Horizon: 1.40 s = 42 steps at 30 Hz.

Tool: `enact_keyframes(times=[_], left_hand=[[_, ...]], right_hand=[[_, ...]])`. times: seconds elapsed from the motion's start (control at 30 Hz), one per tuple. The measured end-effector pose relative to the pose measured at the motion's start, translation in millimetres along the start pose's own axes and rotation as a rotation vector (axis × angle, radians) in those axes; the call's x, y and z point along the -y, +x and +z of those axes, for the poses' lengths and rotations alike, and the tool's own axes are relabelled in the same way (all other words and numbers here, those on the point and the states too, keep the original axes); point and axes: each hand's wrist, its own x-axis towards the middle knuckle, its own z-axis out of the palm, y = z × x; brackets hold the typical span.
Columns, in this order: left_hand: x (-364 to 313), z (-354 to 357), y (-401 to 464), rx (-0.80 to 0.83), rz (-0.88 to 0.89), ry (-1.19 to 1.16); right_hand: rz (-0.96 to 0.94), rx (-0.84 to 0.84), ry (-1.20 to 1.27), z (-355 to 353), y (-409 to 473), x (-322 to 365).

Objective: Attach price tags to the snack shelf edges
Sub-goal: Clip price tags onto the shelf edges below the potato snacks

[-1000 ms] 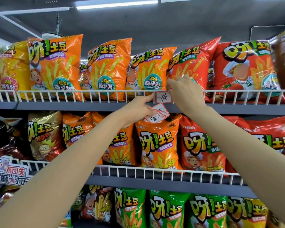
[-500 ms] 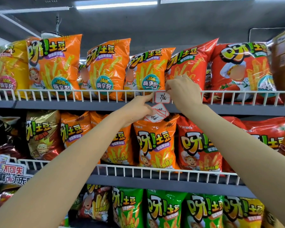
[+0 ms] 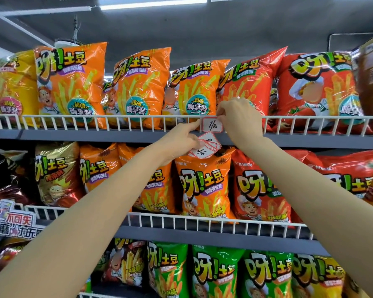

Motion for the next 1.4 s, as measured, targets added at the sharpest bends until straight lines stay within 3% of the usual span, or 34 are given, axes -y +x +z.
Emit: enact_keyframes(times=[0.13,0.33,0.53,0.8,0.97,1.4], left_hand=[[-3.2,3.7,-8.6,-0.127,0.083,0.016],[4.8,9.5,-24.4,-0.403,0.127,-0.148],[21.8,35.6,-55.2,-0.323,0.085,-0.282],[53.0,61.5,-89.5,-0.187,-0.139,-0.223],[64.7,69.1,-109.9,-0.192,-0.161,-0.219],[93.3,47.3,-129.4,-0.120,-0.244,-0.213]], right_hand=[[0.012,0.011,0.118,-4.6,-6.5,-1.5],[0.185,0.275,0.705,-27.5,-41.0,7.5],[0.309,0.409,0.963,-31.6,-89.9,4.8],[0.410,0.443,1.078,-21.0,-149.6,8.4],[0.499,0.498,1.210,-11.7,-171.8,15.8],[0.408,0.429,1.104,18.0,-173.8,39.1]])
